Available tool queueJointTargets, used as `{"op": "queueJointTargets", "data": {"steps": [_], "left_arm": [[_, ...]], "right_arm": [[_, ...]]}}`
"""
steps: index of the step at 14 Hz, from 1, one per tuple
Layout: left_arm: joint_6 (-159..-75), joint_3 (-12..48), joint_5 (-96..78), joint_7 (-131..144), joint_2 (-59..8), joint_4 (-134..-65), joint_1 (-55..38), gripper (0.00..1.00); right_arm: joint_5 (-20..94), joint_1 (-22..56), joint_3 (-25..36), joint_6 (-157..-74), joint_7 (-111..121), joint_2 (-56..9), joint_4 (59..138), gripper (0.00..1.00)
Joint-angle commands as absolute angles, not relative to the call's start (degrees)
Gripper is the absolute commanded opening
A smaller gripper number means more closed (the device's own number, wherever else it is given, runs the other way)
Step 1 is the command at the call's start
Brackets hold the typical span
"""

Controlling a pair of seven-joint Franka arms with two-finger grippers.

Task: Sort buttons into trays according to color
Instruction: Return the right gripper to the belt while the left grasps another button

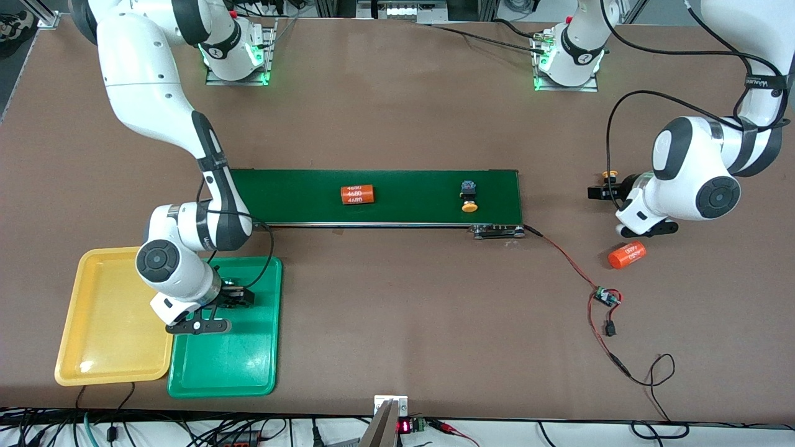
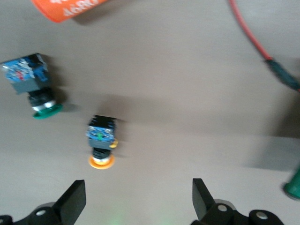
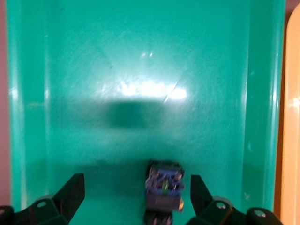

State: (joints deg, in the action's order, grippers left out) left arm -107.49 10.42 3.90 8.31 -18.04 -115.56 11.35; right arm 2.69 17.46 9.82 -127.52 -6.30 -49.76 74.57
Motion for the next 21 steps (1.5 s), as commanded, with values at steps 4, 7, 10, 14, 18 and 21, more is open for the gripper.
{"op": "queueJointTargets", "data": {"steps": [4, 7, 10, 14, 18, 21], "left_arm": [[-114.94, 11.25, 5.89, 0.97, -23.46, -117.50, 18.63, 1.00], [-119.96, 11.25, 5.89, 0.88, -23.55, -121.54, 18.72, 1.00], [-121.81, 11.25, 5.89, 0.53, -24.08, -123.66, 18.72, 1.00], [-121.82, 11.25, 5.98, -0.70, -24.78, -124.10, 19.59, 1.00], [-121.64, 11.16, 5.98, -1.49, -25.14, -125.15, 20.13, 0.94], [-121.38, 11.16, 5.98, -1.49, -25.22, -125.50, 20.13, 0.55]], "right_arm": [[3.60, 19.42, 9.58, -116.29, -6.85, -44.04, 75.06, 1.00], [3.60, 19.60, 9.41, -113.74, -6.94, -42.55, 75.15, 1.00], [4.83, 20.83, 9.32, -110.40, -10.35, -40.88, 75.76, 1.00], [5.01, 21.71, 9.32, -109.08, -10.37, -38.77, 75.85, 1.00], [5.19, 24.51, 9.32, -98.20, -10.81, -33.58, 75.85, 1.00], [5.19, 27.94, 9.40, -96.86, -12.30, -33.49, 75.76, 1.00]]}}
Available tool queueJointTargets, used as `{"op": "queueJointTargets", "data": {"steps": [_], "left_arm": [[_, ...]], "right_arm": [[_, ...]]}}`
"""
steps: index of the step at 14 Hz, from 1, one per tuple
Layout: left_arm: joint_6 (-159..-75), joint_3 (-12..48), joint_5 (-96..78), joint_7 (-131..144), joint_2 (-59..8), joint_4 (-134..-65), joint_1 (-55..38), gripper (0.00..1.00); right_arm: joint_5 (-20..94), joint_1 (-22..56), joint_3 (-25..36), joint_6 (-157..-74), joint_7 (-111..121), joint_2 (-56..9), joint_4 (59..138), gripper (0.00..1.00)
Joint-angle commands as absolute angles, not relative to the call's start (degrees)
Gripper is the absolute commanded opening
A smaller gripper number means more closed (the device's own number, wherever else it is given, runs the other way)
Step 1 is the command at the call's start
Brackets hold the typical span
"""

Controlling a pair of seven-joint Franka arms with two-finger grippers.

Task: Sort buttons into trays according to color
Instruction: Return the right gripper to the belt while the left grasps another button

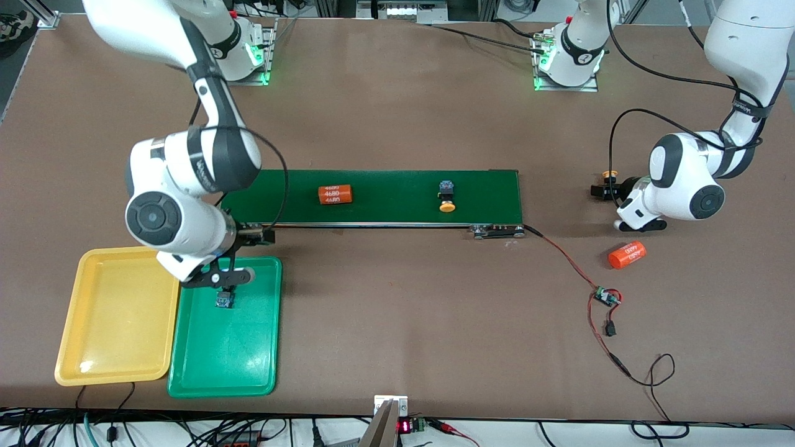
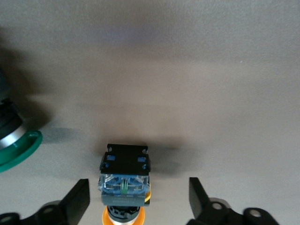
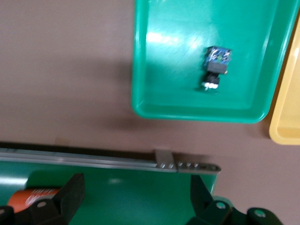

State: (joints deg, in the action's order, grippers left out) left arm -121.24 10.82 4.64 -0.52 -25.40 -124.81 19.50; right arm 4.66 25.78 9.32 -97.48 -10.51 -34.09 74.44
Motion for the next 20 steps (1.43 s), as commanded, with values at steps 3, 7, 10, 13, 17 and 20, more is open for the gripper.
{"op": "queueJointTargets", "data": {"steps": [3, 7, 10, 13, 17, 20], "left_arm": [[-119.28, 11.25, 5.98, -2.37, -24.26, -124.81, 20.04, 0.11], [-118.30, 11.95, 5.89, -4.73, -20.14, -121.83, 18.29, 0.00], [-118.21, 12.13, 5.89, -5.36, -18.11, -118.22, 13.47, 0.00], [-118.56, 14.49, 5.10, -5.01, -17.14, -115.58, 9.32, 0.00], [-118.39, 15.73, 4.66, -4.57, -16.96, -111.19, 3.97, 0.00], [-118.74, 15.73, 0.89, -0.37, -17.57, -110.83, -1.39, 0.00]], "right_arm": [[6.23, 33.12, 9.32, -97.03, -17.12, -35.24, 76.02, 1.00], [8.44, 37.61, 9.40, -98.61, -23.02, -37.96, 76.29, 1.00], [8.17, 37.79, 9.49, -98.70, -23.12, -38.06, 76.20, 1.00], [8.17, 37.36, 9.67, -98.70, -22.42, -37.45, 76.03, 1.00], [8.52, 39.19, 9.58, -97.91, -23.11, -36.12, 76.03, 1.00], [8.70, 40.08, 9.49, -101.32, -23.55, -36.82, 76.37, 1.00]]}}
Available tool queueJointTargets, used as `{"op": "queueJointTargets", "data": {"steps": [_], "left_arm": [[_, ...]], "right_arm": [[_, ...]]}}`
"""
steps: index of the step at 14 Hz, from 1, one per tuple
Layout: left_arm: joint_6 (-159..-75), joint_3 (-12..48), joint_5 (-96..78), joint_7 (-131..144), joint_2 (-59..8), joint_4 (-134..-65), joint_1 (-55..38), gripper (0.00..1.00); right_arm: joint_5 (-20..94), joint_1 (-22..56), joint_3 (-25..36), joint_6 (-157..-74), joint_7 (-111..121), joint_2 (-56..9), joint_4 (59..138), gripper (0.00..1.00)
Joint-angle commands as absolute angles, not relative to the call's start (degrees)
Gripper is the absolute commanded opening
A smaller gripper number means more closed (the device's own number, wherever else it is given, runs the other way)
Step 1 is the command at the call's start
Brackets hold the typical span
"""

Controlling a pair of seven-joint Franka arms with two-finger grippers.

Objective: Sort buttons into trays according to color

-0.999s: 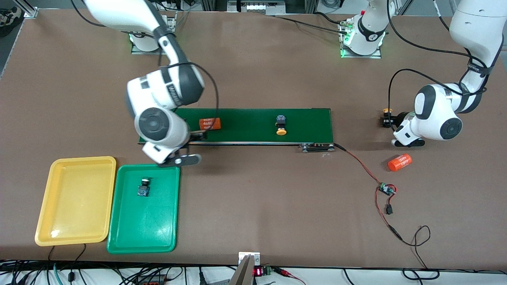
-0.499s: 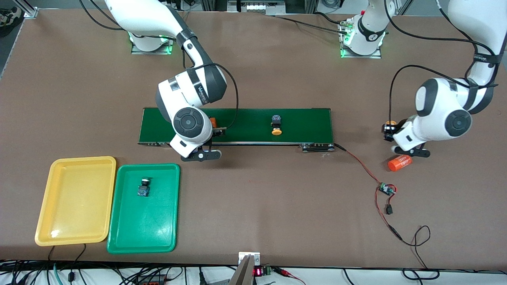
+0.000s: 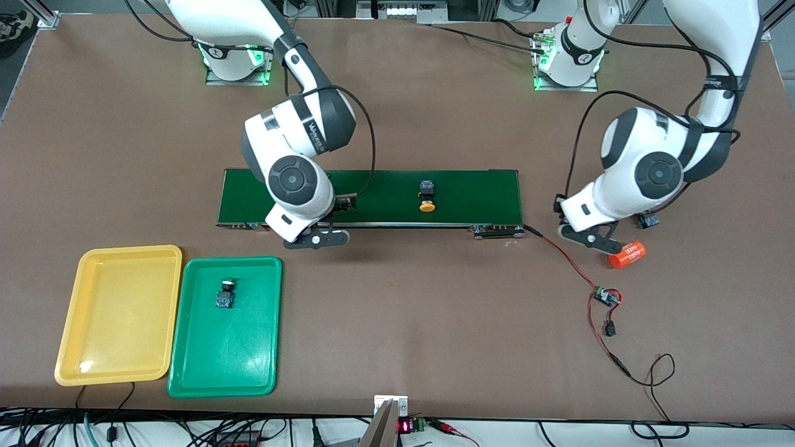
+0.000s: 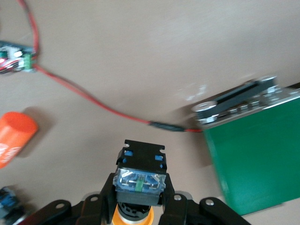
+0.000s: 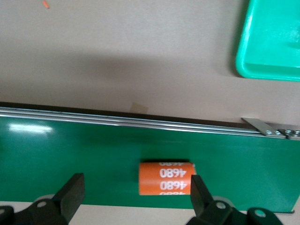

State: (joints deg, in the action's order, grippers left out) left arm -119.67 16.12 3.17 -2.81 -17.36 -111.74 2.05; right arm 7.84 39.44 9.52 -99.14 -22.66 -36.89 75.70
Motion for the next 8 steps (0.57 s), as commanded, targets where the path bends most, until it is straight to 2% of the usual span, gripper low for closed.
{"op": "queueJointTargets", "data": {"steps": [1, 3, 6, 8], "left_arm": [[-118.83, 15.65, 0.44, 1.39, -18.01, -110.05, -3.49, 0.00], [-118.83, 15.64, 0.44, 7.53, -19.33, -109.86, -7.28, 0.00], [-118.92, 15.91, 0.35, 13.17, -21.61, -110.04, -10.28, 0.00], [-119.00, 16.70, -0.78, 17.21, -23.46, -109.95, -10.46, 0.00]], "right_arm": [[9.66, 40.25, 9.41, -102.29, -24.77, -36.91, 76.46, 1.00], [15.97, 41.30, 9.40, -105.45, -28.11, -37.61, 76.99, 1.00], [17.22, 46.04, 9.40, -112.04, -33.02, -38.67, 81.11, 1.00], [18.98, 47.98, 9.40, -113.29, -34.54, -38.23, 83.66, 1.00]]}}
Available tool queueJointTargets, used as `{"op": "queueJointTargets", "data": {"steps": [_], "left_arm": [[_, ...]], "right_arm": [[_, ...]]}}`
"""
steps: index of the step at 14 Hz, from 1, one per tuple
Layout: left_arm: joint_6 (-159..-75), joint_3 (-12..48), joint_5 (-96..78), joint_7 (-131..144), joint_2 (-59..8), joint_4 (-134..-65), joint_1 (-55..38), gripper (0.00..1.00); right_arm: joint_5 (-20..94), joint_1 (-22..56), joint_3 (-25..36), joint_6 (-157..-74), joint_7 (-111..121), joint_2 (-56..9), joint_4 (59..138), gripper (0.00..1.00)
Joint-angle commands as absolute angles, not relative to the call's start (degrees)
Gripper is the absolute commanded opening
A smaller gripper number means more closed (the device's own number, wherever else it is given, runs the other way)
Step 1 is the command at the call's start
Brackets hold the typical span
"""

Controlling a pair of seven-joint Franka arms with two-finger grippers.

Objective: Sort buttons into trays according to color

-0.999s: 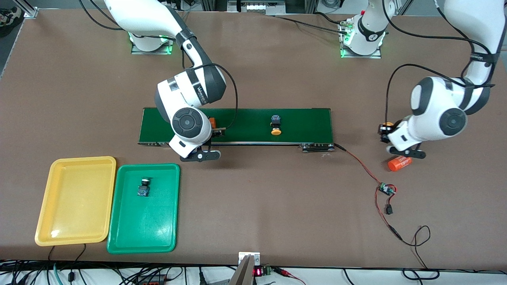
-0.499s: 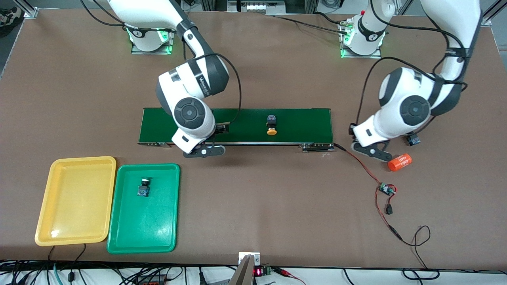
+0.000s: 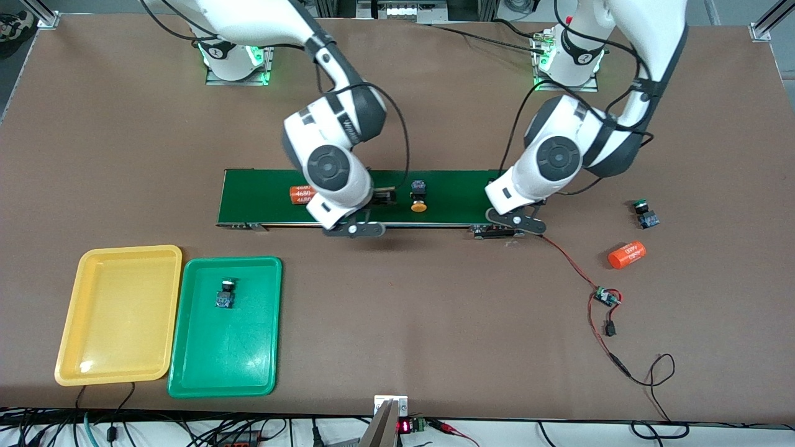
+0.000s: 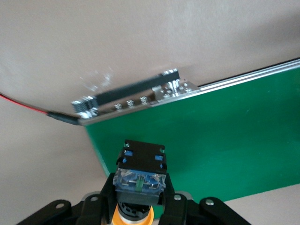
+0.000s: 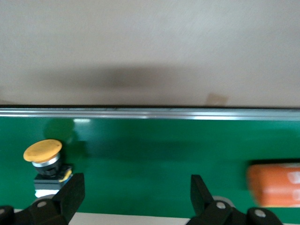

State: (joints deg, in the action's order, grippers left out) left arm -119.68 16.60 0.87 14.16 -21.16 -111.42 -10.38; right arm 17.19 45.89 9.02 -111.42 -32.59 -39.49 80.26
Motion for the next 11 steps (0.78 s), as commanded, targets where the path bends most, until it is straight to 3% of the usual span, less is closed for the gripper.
{"op": "queueJointTargets", "data": {"steps": [1, 3, 4, 5, 6, 7, 11], "left_arm": [[-119.26, 16.96, -1.66, 19.23, -24.25, -109.86, -10.63, 0.00], [-119.27, 16.96, -2.20, 23.01, -24.87, -109.78, -11.34, 0.01], [-119.27, 16.96, -2.55, 23.98, -25.40, -109.78, -11.34, 0.06], [-119.27, 16.96, -2.90, 24.08, -25.75, -109.78, -11.34, 0.29], [-120.22, 16.96, -2.90, 24.00, -25.84, -109.78, -11.34, 0.68], [-121.89, 16.96, -2.90, 23.30, -25.32, -109.78, -11.25, 1.00], [-121.30, 16.70, -2.90, 23.55, -19.88, -108.11, -9.15, 1.00]], "right_arm": [[18.98, 48.34, 9.58, -113.12, -34.54, -37.88, 84.37, 1.00], [18.81, 47.20, 9.84, -112.33, -34.19, -36.04, 85.08, 1.00], [18.81, 46.68, 9.84, -112.32, -34.10, -35.43, 85.43, 1.00], [18.90, 46.50, 10.02, -112.32, -34.10, -35.25, 85.43, 1.00], [18.90, 46.58, 10.37, -112.32, -34.19, -34.90, 85.43, 1.00], [18.90, 46.41, 10.72, -112.32, -34.19, -34.37, 85.43, 1.00], [18.90, 46.93, 10.64, -120.28, -33.58, -27.98, 96.89, 1.00]]}}
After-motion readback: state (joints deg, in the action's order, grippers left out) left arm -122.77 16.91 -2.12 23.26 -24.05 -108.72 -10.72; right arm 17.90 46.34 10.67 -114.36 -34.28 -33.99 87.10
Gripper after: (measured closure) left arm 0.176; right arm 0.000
